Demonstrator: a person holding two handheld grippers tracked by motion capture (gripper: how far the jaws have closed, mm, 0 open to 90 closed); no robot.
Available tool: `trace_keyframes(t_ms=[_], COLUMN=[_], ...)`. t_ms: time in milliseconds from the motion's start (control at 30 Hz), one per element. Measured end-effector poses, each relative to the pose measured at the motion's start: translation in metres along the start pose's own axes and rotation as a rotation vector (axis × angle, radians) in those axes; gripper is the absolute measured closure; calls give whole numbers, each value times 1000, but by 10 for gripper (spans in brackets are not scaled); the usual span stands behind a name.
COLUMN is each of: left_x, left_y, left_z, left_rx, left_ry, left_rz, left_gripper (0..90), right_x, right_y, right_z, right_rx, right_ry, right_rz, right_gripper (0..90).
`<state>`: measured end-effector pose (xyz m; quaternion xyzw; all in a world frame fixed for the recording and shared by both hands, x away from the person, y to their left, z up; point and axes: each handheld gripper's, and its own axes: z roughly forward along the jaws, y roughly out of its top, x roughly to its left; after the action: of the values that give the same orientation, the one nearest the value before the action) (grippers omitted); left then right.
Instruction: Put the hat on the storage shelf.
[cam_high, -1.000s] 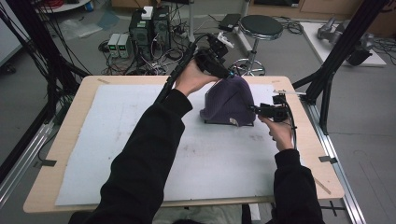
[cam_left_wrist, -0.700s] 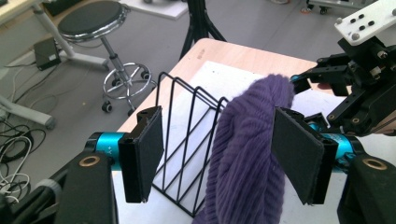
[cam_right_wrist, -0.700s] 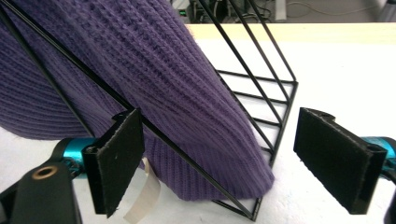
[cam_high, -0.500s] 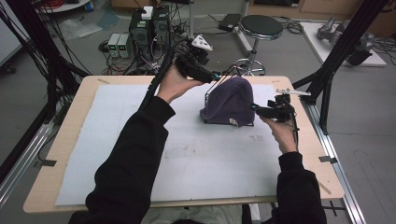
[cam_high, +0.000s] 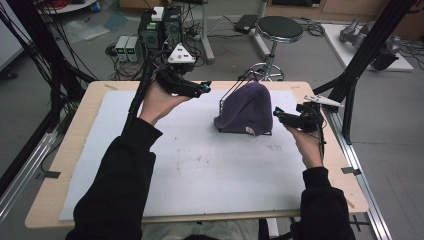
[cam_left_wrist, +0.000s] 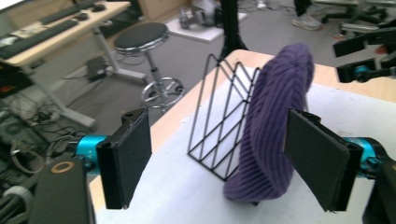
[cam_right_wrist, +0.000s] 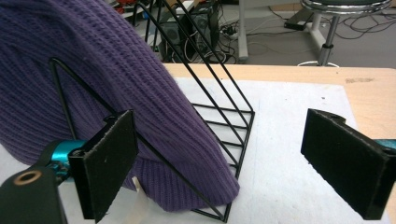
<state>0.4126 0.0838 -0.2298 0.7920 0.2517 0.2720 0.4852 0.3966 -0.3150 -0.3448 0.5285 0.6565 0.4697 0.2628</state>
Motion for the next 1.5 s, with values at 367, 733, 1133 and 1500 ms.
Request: trace_keyframes(t_ms=[367, 733, 1133, 1500], left_x=[11, 11, 2, -13], left_y=[-33, -62, -113, -158], left_z=[-24, -54, -89, -121], left_rx=[-46, -134, -334, -430], left_ry=[53, 140, 283, 403], left_rz=[-77, -114, -179, -186], left_gripper=[231, 223, 198, 191], right_x=[6, 14, 26, 33], right_y=[-2, -11, -31, -47], right_z=[-5, -11, -30, -46], right_rx=[-13, -46, -135, -198], right_ry=[-29, -82, -124, -142], right_rz=[21, 7, -16, -22], right_gripper=[103, 103, 103, 103])
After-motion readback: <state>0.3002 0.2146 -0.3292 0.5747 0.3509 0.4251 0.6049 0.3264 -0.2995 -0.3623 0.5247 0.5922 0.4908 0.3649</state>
